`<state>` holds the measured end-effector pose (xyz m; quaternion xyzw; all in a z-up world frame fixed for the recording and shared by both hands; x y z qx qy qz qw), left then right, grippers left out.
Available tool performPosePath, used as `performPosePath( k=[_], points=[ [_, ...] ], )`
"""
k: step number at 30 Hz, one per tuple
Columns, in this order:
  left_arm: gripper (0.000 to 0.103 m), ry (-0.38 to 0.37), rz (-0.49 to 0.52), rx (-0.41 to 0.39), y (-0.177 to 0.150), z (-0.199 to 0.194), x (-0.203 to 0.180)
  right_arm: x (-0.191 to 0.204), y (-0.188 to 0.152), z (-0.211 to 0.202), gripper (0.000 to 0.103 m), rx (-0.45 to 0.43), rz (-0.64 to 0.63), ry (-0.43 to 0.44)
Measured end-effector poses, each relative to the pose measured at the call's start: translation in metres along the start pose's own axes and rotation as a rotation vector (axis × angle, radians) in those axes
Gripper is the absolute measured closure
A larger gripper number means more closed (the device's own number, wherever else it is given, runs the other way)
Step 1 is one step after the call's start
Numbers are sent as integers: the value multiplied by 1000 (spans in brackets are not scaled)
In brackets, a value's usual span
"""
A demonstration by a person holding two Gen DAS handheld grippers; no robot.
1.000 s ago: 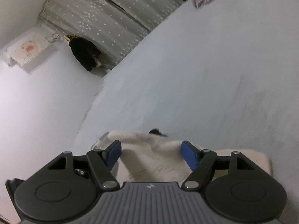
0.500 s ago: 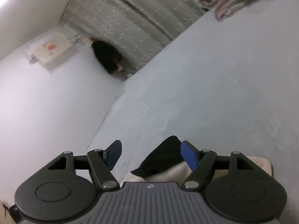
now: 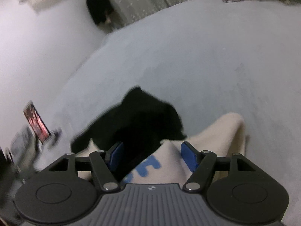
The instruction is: Fold clothes
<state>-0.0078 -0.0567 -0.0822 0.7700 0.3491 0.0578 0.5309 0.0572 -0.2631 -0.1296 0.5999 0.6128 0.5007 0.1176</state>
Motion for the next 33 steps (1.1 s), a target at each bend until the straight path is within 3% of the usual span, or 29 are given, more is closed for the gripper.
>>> performPosePath(
  k=[6, 11, 15, 19, 27, 33],
  points=[
    [54, 64, -78, -98, 21, -22, 27, 17, -32, -22, 34, -4, -242, -6],
    [38, 80, -208, -152, 40, -6, 49, 27, -42, -27, 34, -8, -374, -41],
    [35, 115, -245, -123, 42, 24, 60, 34, -49, -31, 34, -11, -478, -70],
    [35, 148, -314, -111, 42, 49, 70, 30, -46, -34, 34, -6, -451, -67],
    [44, 222, -532, -138, 39, 76, 102, 31, -24, -36, 39, -20, -370, -77],
    [75, 273, -588, -150, 36, 81, 113, 18, -8, -30, 46, -38, -259, -108]
  ],
)
Point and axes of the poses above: each gripper's, at about its wrist camera, not at the fingertips, and z roughly the way its jaws point, x to its left, y to its top, the point moved 10 cm from there along z, roughly the way its jaws point, and after that the axes turned 15 degrees about -x, right-handed, at the moved point
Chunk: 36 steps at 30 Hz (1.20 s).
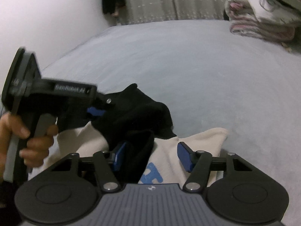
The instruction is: Fold clothes
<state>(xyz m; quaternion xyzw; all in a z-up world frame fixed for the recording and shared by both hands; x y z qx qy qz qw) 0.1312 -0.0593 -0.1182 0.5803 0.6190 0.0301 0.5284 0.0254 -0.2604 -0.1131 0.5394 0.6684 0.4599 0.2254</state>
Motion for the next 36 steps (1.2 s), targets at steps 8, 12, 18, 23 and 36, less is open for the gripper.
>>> performPosePath(
  k=[8, 12, 18, 23, 36],
  points=[
    [92, 18, 31, -80, 12, -17, -1, 6, 3, 13, 83, 5, 13, -2],
    [93, 7, 21, -166, 30, -40, 0, 2, 14, 9, 85, -46, 54, -24],
    [93, 18, -11, -297, 60, -74, 10, -13, 41, -5, 86, -180, 136, -72],
    [93, 53, -29, -406, 83, -103, 21, -36, 62, -26, 86, -300, 211, -148],
    [93, 121, -6, -378, 73, -149, 61, -73, 64, -87, 86, -414, 187, -289]
  ],
)
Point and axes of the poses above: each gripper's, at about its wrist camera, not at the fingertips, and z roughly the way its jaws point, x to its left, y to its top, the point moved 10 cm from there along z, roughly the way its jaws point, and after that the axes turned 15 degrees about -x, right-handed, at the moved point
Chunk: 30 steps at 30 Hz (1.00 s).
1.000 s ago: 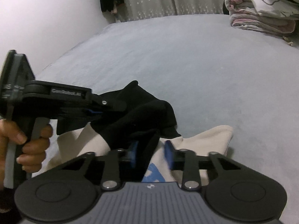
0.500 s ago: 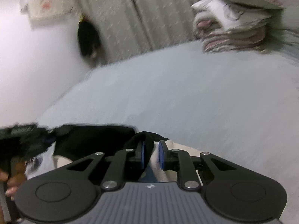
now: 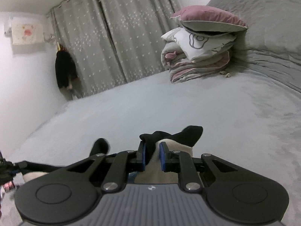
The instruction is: Fold clothes
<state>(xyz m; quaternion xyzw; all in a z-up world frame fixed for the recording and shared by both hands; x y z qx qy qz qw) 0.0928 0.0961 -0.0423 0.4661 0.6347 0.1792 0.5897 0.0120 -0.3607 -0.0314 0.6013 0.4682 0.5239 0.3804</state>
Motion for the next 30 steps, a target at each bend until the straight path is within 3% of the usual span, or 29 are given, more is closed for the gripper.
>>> performPosePath(
  k=[5, 13, 18, 22, 23, 27, 30],
  points=[
    [93, 20, 51, 116, -34, -17, 19, -6, -31, -19, 86, 92, -97, 21],
    [93, 96, 101, 429, -103, -33, 57, -41, -90, -26, 86, 356, -90, 14],
    [87, 75, 179, 449, -105, -35, 52, -42, -87, -25, 82, 376, -92, 20],
    [52, 92, 227, 413, -96, -38, 46, -41, -76, -24, 67, 347, -105, 21],
    [49, 97, 246, 397, -92, -38, 44, -41, -74, -25, 65, 336, -111, 20],
    [41, 89, 286, 355, -81, -37, 29, -31, -65, -27, 55, 280, -169, 18],
    [38, 90, 292, 339, -78, -31, 23, -21, -57, -27, 53, 229, -217, 21]
  ],
)
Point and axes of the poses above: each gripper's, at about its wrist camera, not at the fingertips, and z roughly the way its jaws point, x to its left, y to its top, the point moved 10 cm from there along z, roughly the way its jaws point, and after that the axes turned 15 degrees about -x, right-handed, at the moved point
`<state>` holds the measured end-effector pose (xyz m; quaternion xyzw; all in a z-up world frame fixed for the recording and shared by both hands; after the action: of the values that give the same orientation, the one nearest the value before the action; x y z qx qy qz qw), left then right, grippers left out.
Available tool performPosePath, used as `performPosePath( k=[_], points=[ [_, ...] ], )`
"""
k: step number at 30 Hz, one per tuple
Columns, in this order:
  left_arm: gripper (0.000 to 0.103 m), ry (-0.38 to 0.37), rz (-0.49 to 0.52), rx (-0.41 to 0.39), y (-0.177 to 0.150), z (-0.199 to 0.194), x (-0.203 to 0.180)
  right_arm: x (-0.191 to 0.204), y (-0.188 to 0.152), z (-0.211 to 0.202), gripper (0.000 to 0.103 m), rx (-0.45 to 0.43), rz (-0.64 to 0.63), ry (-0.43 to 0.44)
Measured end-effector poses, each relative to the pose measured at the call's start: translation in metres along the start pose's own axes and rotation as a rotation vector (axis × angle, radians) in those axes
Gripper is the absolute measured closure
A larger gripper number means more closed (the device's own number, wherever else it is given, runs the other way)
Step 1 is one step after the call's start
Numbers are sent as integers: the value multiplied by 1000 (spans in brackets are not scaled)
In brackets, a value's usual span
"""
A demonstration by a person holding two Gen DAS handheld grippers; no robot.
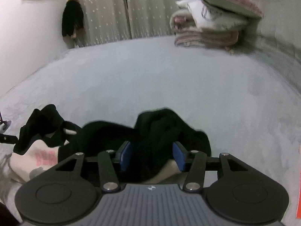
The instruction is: Fold clothes
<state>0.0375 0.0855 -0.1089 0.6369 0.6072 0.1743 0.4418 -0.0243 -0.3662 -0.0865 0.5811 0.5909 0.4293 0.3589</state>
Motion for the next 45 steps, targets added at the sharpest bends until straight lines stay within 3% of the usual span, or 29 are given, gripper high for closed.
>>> performPosePath(
  k=[3, 5, 9, 14, 17, 21, 23, 25, 26, 29, 34, 38, 43, 45],
  points=[
    [34, 22, 22, -18, 6, 7, -5, 17, 9, -2, 49, -32, -19, 48],
    [26, 40, 42, -32, 10, 13, -9, 28, 14, -3, 45, -54, -31, 80],
    [25, 39, 82, -43, 15, 26, -23, 55, 17, -2, 36, -68, -62, 160],
    [25, 64, 109, -46, 17, 42, -31, 89, 8, 2, 35, -47, -114, 244],
    [30, 100, 97, -56, 17, 51, -28, 103, -3, 7, 35, -22, -150, 269],
    [39, 144, 62, -68, 17, 58, -21, 107, -15, 13, 36, -16, -221, 238],
    [50, 173, 49, -78, 18, 56, -15, 102, -17, 16, 45, -18, -234, 207],
    [61, 206, 44, -93, 20, 54, -9, 93, -17, 19, 68, -12, -221, 178],
    [70, 222, 42, -101, 21, 52, -6, 86, -15, 19, 72, -7, -195, 171],
    [79, 281, 38, -123, 24, 46, 5, 71, -8, 19, 87, 0, -104, 167],
    [81, 306, -7, -138, 25, 34, 18, 48, 3, 12, 91, -24, -46, 131],
    [81, 336, 24, -161, 26, 20, 22, 37, 11, 8, 92, -40, -25, 109],
    [86, 449, 94, -191, 29, -4, 43, 19, 18, 4, 93, -58, -6, 60],
    [86, 448, 59, -179, 26, -9, 53, 9, 19, 3, 93, -59, 8, 31]
  ],
)
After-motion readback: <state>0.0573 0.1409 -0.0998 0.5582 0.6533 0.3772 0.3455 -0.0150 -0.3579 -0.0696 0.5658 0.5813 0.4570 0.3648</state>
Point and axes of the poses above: each gripper's, at about its wrist camera, not at the fingertips, and z roughly the way its jaws point, x to its left, y to its top, the point moved 10 cm from there along z, roughly the way its jaws point, and after that the axes turned 15 degrees about -x, right-handed, at the moved point
